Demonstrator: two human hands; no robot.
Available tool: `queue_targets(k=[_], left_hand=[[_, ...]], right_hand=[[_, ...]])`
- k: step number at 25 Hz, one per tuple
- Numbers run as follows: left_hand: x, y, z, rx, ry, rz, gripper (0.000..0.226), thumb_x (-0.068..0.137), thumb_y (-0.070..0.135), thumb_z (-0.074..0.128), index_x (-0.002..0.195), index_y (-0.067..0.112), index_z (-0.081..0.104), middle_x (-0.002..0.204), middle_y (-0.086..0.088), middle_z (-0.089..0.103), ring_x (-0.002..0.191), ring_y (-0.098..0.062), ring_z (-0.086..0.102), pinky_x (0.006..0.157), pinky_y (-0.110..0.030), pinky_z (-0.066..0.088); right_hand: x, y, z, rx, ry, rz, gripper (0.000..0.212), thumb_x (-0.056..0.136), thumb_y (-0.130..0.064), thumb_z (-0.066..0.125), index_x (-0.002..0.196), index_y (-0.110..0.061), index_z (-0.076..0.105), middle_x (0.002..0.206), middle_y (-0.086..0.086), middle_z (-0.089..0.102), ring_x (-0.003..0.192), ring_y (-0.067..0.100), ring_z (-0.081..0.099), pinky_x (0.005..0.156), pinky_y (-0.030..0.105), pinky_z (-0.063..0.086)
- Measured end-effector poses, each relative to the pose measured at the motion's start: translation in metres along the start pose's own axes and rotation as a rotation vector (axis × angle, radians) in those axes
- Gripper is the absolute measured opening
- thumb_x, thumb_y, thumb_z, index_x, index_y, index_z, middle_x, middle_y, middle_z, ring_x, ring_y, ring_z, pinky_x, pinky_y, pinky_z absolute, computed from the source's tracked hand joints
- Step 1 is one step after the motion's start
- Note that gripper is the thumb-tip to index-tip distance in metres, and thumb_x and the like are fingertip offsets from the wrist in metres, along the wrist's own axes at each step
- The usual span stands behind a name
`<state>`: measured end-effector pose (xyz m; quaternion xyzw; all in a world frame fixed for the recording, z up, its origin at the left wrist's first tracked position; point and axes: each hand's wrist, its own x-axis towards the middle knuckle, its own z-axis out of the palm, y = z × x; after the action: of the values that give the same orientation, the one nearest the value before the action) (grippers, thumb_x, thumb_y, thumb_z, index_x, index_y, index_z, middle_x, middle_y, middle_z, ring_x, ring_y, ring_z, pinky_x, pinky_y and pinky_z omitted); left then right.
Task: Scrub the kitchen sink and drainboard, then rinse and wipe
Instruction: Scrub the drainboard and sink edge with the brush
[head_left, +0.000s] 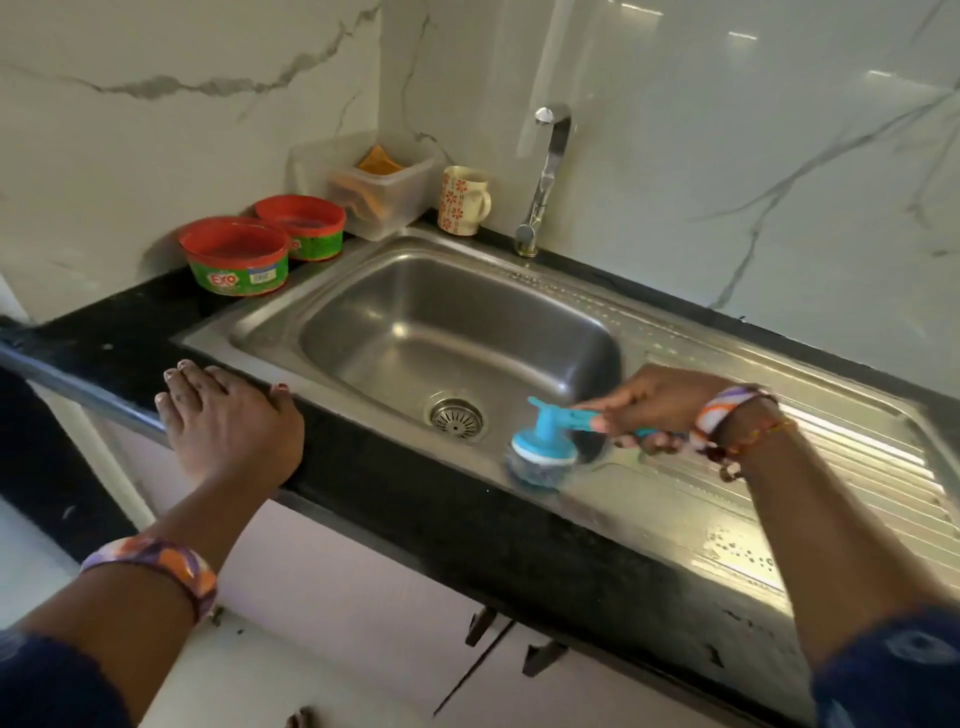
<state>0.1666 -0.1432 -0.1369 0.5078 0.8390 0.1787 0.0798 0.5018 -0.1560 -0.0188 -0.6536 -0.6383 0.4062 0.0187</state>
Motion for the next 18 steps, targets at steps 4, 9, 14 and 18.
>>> queue_targets(k=[4, 9, 14, 18], left_hand=[[0.0, -0.001, 0.003, 0.02, 0.026, -0.004, 0.068, 0.099, 0.038, 0.027, 0.148, -0.004, 0.007, 0.157, -0.02, 0.001, 0.146, -0.03, -0.002, 0.12, -0.041, 0.001], [-0.002, -0.002, -0.001, 0.015, 0.031, 0.005, 0.064, 0.1, 0.034, 0.024, 0.148, -0.004, 0.007, 0.157, -0.02, 0.001, 0.146, -0.03, -0.003, 0.12, -0.04, 0.0], [-0.005, 0.0, -0.001, 0.019, 0.02, -0.007, 0.063, 0.1, 0.032, 0.022, 0.149, -0.002, 0.003, 0.157, -0.018, -0.002, 0.146, -0.03, -0.005, 0.12, -0.04, -0.001], [-0.005, 0.003, 0.0, 0.016, 0.02, -0.026, 0.063, 0.1, 0.032, 0.023, 0.149, -0.002, 0.003, 0.157, -0.018, -0.001, 0.146, -0.03, -0.004, 0.12, -0.041, 0.0]], right_hand=[[0.09, -0.105, 0.074, 0.001, 0.15, -0.324, 0.033, 0.091, -0.019, 0.06, 0.123, -0.012, 0.063, 0.055, 0.0, 0.048, 0.027, 0.0, 0.035, 0.037, 0.01, 0.029], [0.065, -0.112, 0.055, -0.041, 0.027, -0.288, 0.033, 0.091, -0.017, 0.059, 0.124, -0.016, 0.061, 0.059, 0.003, 0.048, 0.041, 0.007, 0.033, 0.039, 0.017, 0.031], [-0.044, 0.026, -0.01, 0.04, -0.062, 0.099, 0.047, 0.07, -0.04, 0.077, 0.113, -0.028, 0.064, 0.062, 0.001, 0.06, 0.042, 0.007, 0.042, 0.038, 0.016, 0.036], [-0.094, 0.078, -0.026, 0.086, -0.112, 0.229, 0.101, 0.021, -0.07, 0.082, 0.112, -0.029, 0.063, 0.062, 0.004, 0.065, 0.04, 0.007, 0.047, 0.039, 0.017, 0.04]])
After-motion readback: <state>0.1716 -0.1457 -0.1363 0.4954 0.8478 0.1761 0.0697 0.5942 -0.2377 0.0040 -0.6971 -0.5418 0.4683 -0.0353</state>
